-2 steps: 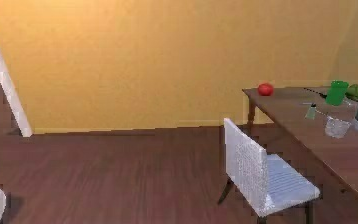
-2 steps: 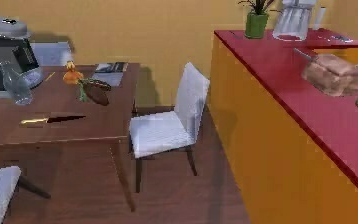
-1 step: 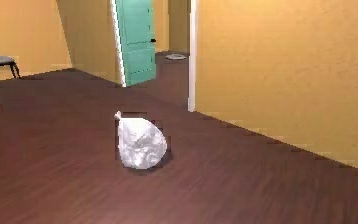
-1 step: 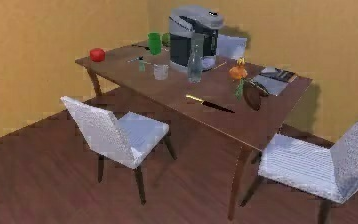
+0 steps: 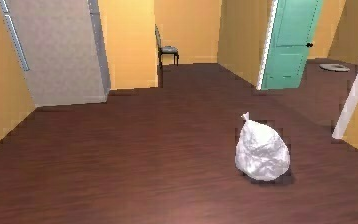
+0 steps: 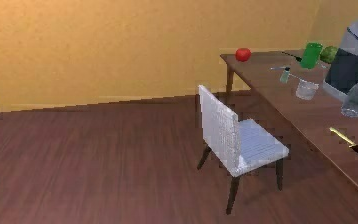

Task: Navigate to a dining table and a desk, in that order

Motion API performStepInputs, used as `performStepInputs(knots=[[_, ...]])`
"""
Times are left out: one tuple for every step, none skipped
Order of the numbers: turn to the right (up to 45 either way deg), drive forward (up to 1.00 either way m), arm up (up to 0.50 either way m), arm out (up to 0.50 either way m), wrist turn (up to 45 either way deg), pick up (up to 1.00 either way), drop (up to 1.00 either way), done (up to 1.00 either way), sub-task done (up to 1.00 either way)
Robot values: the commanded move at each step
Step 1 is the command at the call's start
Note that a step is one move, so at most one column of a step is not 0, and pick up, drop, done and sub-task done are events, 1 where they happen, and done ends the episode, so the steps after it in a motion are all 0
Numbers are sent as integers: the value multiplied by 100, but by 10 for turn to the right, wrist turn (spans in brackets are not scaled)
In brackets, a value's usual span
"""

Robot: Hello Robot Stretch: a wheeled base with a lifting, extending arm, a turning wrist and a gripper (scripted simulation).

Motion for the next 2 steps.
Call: performStepInputs(knots=[[0,100,0,0,0,0,0,0,0],[0,100,0,0,0,0,0,0,0]])
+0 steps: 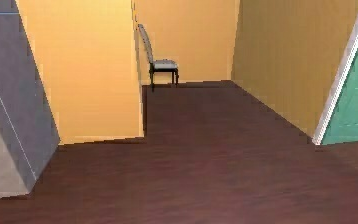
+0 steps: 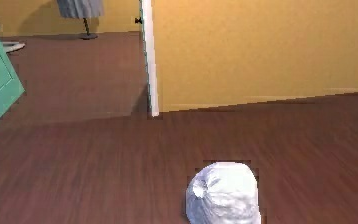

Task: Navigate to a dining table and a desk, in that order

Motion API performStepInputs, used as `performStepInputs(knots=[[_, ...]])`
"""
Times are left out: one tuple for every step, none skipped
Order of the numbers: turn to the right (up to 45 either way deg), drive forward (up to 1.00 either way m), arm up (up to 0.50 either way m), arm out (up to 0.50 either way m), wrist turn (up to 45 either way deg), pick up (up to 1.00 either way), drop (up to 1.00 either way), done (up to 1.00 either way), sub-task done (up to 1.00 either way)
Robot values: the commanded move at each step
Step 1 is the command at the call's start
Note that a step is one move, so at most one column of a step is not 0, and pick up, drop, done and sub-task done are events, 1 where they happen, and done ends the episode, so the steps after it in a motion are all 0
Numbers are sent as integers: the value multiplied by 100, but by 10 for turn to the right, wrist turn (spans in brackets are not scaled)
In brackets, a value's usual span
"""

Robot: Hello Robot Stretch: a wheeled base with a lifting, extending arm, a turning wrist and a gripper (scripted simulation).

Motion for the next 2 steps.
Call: performStepInputs(knots=[[300,0,0,0,0,0,0,0,0],[0,45,0,0,0,0,0,0,0]])
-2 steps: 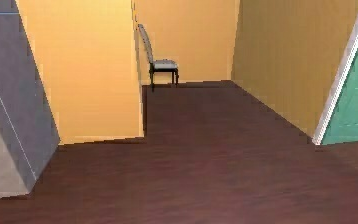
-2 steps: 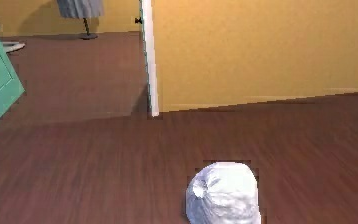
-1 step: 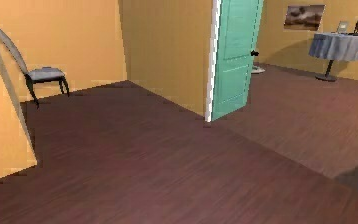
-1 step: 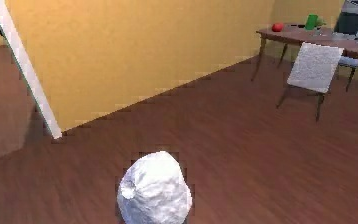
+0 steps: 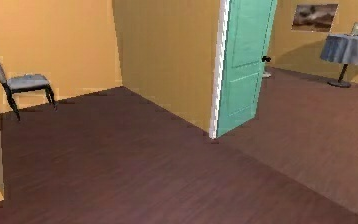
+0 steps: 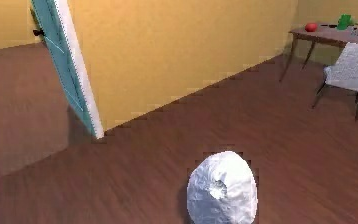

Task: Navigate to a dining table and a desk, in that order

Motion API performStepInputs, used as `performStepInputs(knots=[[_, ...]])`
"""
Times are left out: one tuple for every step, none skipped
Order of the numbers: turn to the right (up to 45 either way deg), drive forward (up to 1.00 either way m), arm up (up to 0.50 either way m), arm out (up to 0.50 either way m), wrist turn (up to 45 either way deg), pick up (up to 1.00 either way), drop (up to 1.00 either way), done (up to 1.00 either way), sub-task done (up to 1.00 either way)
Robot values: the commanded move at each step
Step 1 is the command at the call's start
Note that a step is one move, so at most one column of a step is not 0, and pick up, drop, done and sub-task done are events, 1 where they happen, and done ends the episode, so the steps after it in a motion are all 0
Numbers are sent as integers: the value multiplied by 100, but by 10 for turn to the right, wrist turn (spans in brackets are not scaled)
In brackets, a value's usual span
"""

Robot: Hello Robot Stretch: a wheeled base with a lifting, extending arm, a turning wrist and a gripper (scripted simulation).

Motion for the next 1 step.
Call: performStepInputs(knots=[[390,0,0,0,0,0,0,0,0]])
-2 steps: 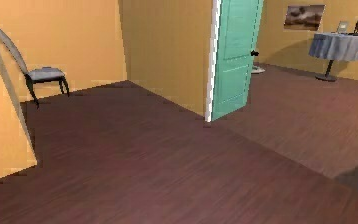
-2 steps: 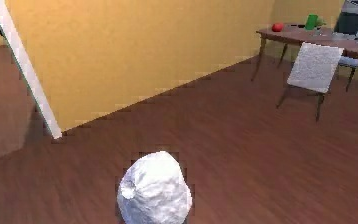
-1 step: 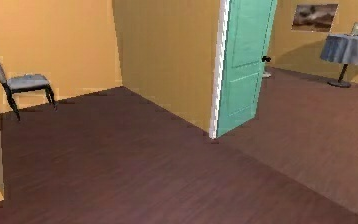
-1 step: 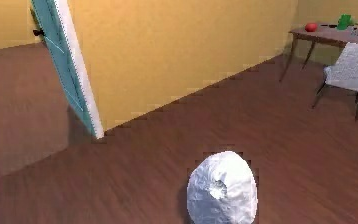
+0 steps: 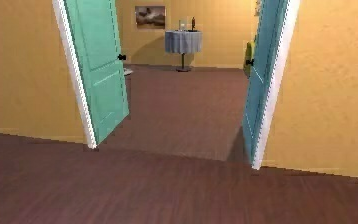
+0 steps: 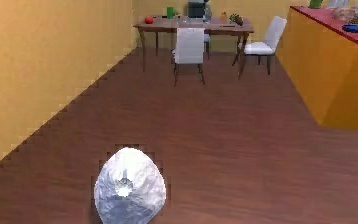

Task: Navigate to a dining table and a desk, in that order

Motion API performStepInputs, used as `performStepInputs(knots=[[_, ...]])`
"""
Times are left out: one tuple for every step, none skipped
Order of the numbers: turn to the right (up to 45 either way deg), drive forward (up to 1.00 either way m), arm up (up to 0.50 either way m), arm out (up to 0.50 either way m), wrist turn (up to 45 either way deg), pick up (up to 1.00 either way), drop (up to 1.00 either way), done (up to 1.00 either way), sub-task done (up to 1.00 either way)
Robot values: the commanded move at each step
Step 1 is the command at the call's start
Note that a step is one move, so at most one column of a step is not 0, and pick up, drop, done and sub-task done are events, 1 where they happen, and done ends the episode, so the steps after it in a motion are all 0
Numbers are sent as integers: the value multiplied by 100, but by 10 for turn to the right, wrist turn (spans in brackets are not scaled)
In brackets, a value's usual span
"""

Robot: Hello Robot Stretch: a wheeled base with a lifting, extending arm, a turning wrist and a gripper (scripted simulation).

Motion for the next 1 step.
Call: performStepInputs(knots=[[0,100,0,0,0,0,0,0,0]])
